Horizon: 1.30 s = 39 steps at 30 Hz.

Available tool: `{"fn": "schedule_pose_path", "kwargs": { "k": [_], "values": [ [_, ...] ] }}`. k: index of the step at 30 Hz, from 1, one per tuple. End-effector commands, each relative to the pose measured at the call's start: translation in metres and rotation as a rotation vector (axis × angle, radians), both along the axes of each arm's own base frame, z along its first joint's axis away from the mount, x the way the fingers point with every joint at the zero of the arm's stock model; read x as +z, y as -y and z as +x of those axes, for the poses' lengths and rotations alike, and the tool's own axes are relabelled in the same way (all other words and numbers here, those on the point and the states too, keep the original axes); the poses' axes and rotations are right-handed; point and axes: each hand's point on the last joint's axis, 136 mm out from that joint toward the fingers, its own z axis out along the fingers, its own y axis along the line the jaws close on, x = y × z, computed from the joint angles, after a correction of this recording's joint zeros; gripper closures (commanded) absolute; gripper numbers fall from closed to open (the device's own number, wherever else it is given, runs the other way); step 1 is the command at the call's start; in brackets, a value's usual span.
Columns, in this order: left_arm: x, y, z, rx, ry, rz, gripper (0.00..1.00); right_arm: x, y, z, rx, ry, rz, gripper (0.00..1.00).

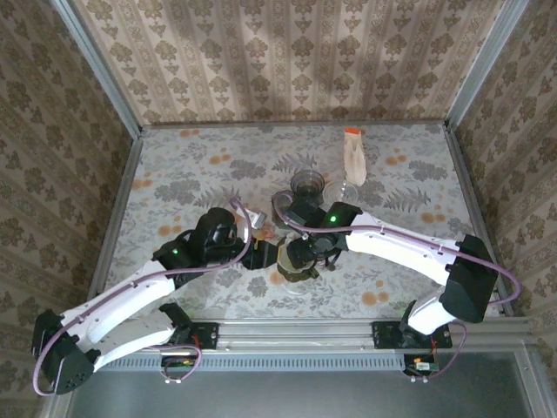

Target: Place the coffee filter in the dripper

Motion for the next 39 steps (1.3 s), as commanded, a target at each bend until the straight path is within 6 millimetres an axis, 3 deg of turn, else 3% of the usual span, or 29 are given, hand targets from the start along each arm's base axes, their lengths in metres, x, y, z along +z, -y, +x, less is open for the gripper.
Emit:
{"fn": "schedule_pose_path", "kwargs": {
  "k": [1, 4, 8, 13, 21, 27, 35, 39],
  "values": [
    [0.008, 0.000, 0.000, 0.005, 0.005, -0.045, 0.44, -0.015, 0.008, -0.003, -0.002, -0.024, -0.058, 0.27],
    [0.013, 0.001, 0.001, 0.007, 0.011, -0.068, 0.39, -0.015, 0.007, -0.002, -0.003, -0.021, -0.054, 0.27],
    [0.012, 0.001, 0.000, 0.001, 0.005, -0.070, 0.39, -0.015, 0.007, -0.002, -0.005, -0.022, -0.055, 0.27],
    [0.005, 0.001, 0.000, 0.003, -0.010, -0.048, 0.52, -0.009, 0.004, -0.001, -0.006, -0.009, -0.041, 0.27],
    [-0.001, -0.002, -0.001, 0.004, -0.020, -0.022, 0.57, 0.013, -0.001, 0.004, -0.013, 0.030, 0.005, 0.27],
    [-0.003, -0.002, -0.001, 0.006, -0.024, -0.013, 0.60, 0.039, 0.000, 0.009, -0.027, 0.093, 0.055, 0.26],
    [-0.002, -0.003, 0.000, 0.014, -0.022, -0.015, 0.60, 0.072, 0.015, 0.004, -0.053, 0.153, 0.097, 0.26],
    [-0.003, -0.003, 0.001, 0.017, -0.023, -0.015, 0.60, 0.078, 0.031, -0.005, -0.073, 0.158, 0.102, 0.29]
  ]
}}
